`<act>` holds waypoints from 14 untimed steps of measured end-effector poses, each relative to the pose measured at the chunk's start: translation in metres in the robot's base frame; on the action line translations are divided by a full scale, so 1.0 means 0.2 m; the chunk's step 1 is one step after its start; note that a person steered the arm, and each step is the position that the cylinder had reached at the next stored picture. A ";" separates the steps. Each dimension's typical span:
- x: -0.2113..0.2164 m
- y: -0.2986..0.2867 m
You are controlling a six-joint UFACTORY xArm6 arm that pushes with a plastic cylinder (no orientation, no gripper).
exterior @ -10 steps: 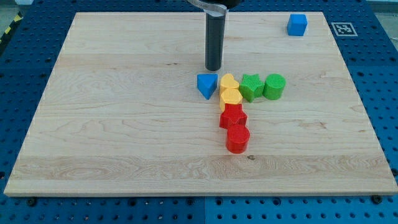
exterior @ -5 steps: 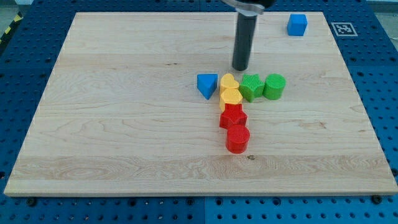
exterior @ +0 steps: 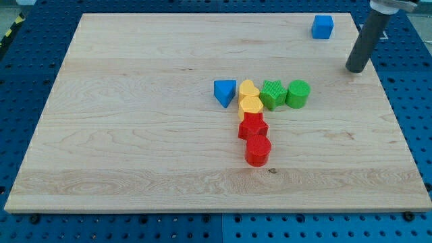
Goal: Push the blue cube to the left side
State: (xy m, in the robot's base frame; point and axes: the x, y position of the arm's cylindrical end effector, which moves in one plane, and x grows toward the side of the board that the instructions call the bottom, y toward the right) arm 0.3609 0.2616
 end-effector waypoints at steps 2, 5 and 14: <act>-0.02 0.04; -0.05 0.22; -0.52 0.16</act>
State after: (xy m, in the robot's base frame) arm 0.2562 0.2945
